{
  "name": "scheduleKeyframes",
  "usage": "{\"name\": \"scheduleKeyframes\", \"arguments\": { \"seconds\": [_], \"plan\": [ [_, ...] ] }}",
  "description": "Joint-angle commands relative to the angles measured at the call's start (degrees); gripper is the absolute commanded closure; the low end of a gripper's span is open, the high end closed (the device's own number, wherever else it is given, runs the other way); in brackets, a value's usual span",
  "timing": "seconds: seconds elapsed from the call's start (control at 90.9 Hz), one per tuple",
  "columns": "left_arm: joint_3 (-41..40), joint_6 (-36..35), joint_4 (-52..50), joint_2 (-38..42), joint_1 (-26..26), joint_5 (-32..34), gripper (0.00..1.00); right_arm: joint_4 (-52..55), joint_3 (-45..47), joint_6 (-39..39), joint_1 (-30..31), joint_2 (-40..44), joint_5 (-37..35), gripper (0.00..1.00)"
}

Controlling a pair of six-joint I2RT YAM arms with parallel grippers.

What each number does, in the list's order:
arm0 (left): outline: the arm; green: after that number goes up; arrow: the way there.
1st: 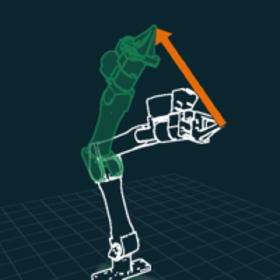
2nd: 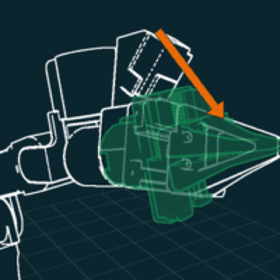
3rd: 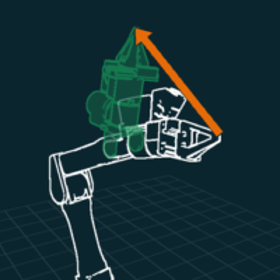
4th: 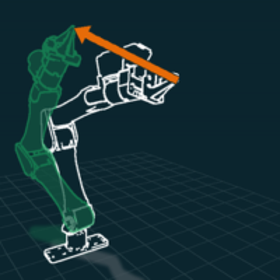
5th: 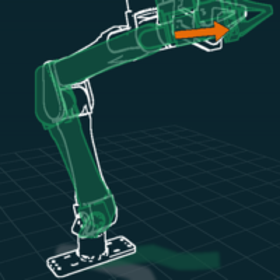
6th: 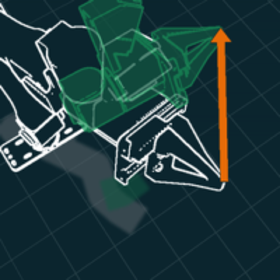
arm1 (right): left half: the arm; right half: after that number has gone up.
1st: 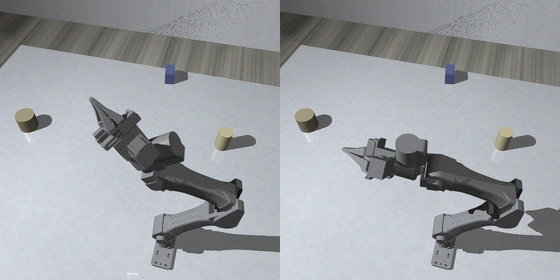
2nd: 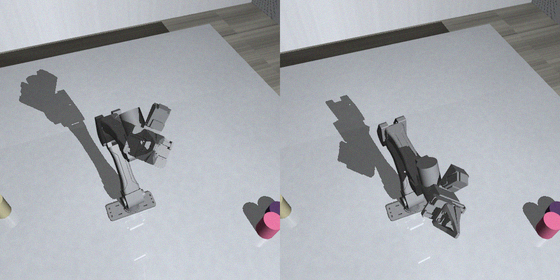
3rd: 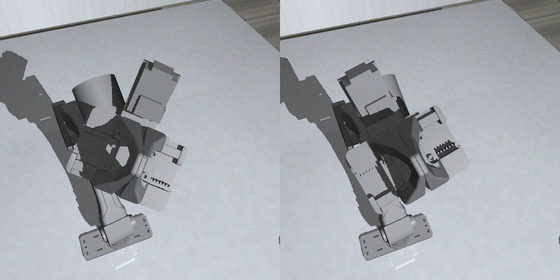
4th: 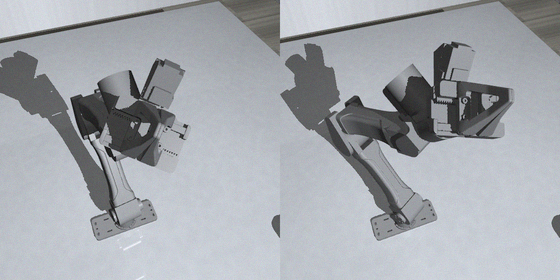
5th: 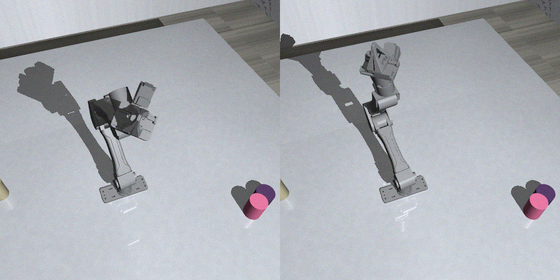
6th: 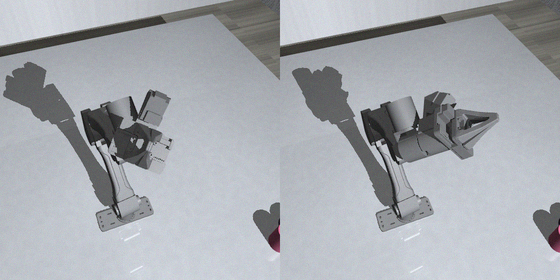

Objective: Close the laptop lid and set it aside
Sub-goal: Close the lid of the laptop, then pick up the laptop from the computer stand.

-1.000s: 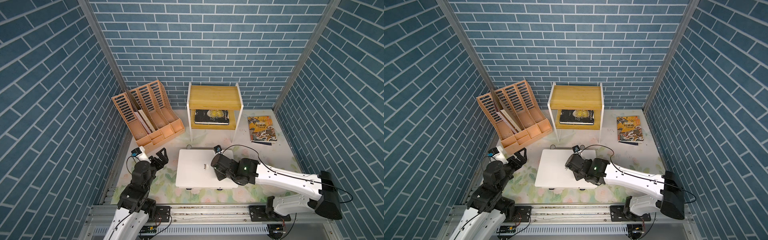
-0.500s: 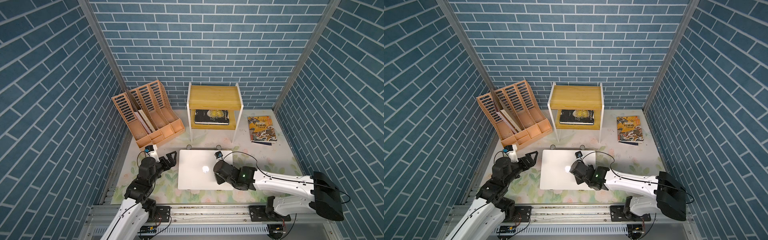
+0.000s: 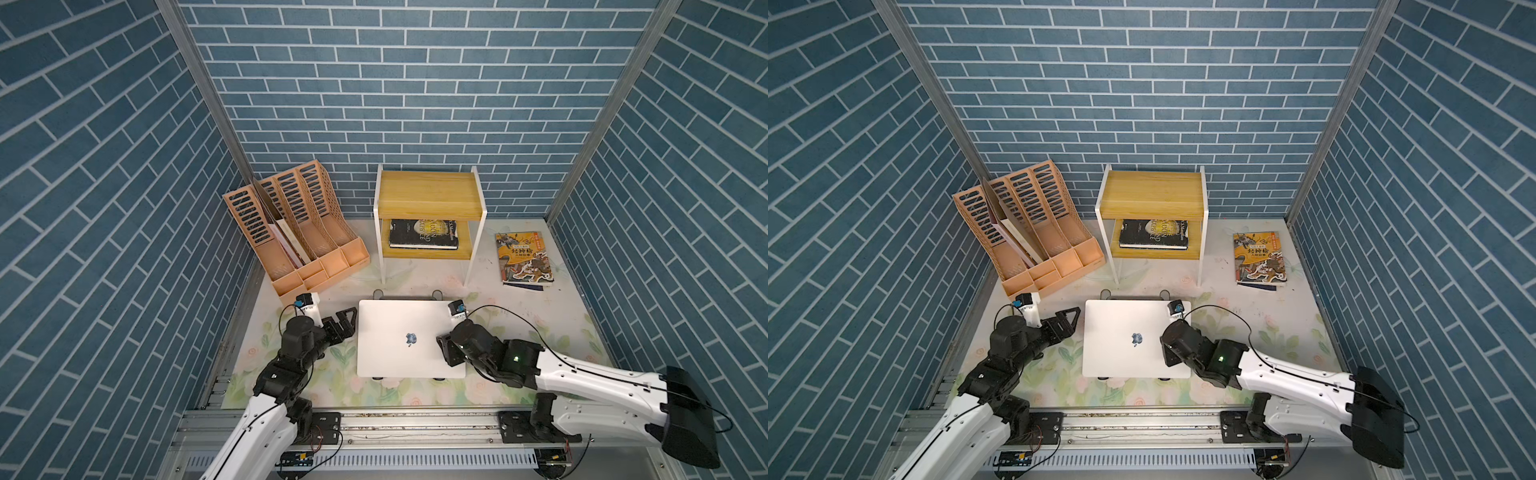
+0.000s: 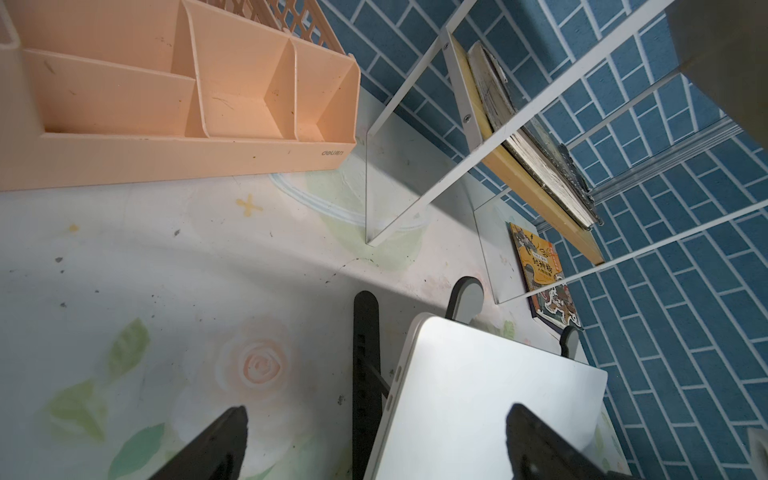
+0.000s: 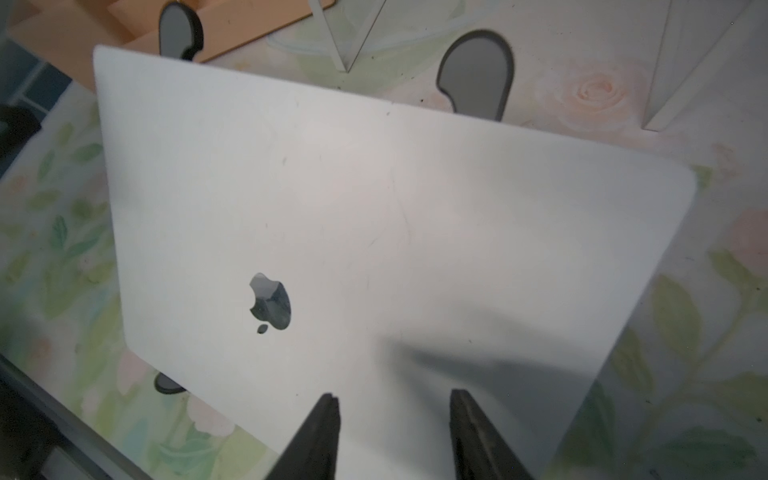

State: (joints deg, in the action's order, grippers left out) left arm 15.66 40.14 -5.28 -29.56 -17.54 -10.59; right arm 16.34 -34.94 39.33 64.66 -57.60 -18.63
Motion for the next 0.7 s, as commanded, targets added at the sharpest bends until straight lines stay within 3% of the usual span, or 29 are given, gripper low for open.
{"name": "scheduleKeyframes", "arguments": {
  "seconds": [0.0, 0.176, 0.242, 0.44, 0.693],
  "plan": [
    [-1.6, -1.1, 0.7, 0.9, -0.3, -1.2, 0.00, 0.0, 2.2, 0.7, -1.9, 6.7, -1.7, 0.37],
    [-2.9, -0.1, 1.3, 1.4, -0.5, -2.6, 0.00, -1.7, 6.9, 0.2, -7.5, 15.6, 1.2, 0.15],
    [-3.9, 0.4, 2.7, 1.6, -0.8, -3.8, 0.01, -2.3, 8.5, 0.0, -10.2, 16.2, 3.9, 0.11],
    [-5.9, 2.2, 5.5, 0.8, -2.7, -4.8, 0.01, -12.2, 14.8, 0.2, -15.2, 13.2, 18.1, 0.10],
    [-8.8, 4.7, 9.6, 0.0, -6.1, -5.9, 0.00, -23.1, 21.3, 3.4, -15.3, 9.2, 25.0, 0.15]
  ]
}}
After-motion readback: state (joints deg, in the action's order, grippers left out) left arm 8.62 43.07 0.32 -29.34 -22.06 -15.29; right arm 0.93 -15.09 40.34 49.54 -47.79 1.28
